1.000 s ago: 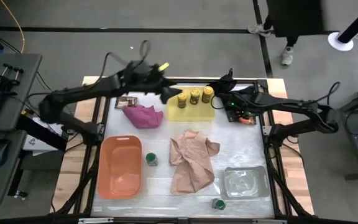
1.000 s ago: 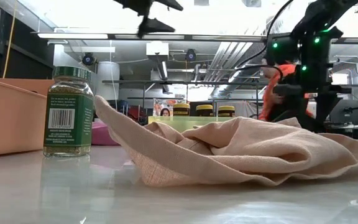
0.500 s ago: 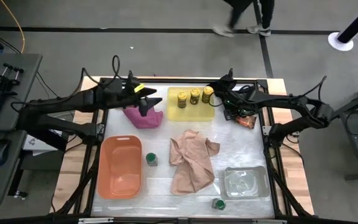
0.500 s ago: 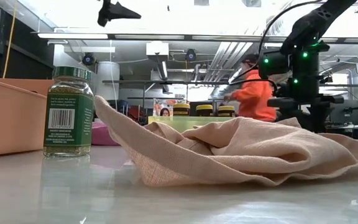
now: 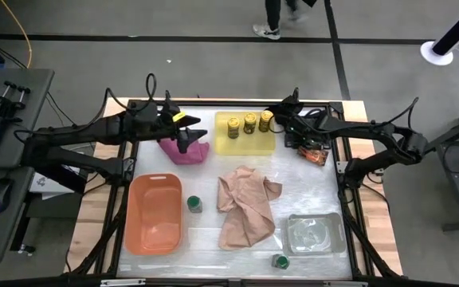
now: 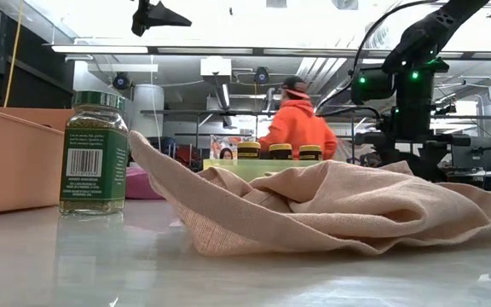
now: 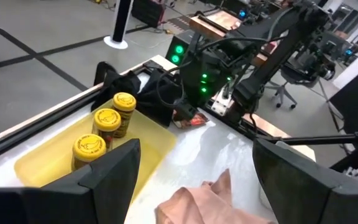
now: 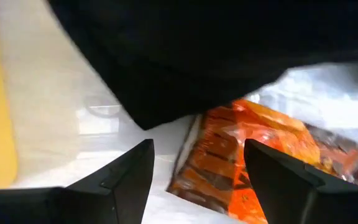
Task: Sort spices by type
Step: Put the right orange spice pack into the orange bin
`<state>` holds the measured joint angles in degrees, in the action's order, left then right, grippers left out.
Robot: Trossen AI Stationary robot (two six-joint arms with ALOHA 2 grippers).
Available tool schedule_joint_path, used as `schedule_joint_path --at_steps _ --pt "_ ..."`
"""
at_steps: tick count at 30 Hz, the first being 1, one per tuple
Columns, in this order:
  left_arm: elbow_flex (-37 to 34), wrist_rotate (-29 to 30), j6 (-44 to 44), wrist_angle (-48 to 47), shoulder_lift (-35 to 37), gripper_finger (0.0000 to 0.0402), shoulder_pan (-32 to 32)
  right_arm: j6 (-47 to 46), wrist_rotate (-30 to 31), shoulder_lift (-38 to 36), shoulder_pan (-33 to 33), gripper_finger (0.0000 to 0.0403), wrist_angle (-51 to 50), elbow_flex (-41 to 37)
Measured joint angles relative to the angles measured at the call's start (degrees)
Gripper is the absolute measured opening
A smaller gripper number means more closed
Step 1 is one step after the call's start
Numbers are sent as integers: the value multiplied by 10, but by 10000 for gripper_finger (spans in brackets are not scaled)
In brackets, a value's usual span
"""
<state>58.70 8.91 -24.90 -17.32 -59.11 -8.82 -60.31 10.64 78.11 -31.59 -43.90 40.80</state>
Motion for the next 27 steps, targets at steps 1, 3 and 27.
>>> schedule_joint_path --at_steps 1,3,27 --pt "0 -5 0 0 0 296 0 -14 3 0 0 243 -6 0" --pt "0 -15 0 -2 0 296 0 -37 9 0 0 243 -6 -3" --pt "0 -24 0 -16 0 296 0 -113 6 54 3 210 2 -3"
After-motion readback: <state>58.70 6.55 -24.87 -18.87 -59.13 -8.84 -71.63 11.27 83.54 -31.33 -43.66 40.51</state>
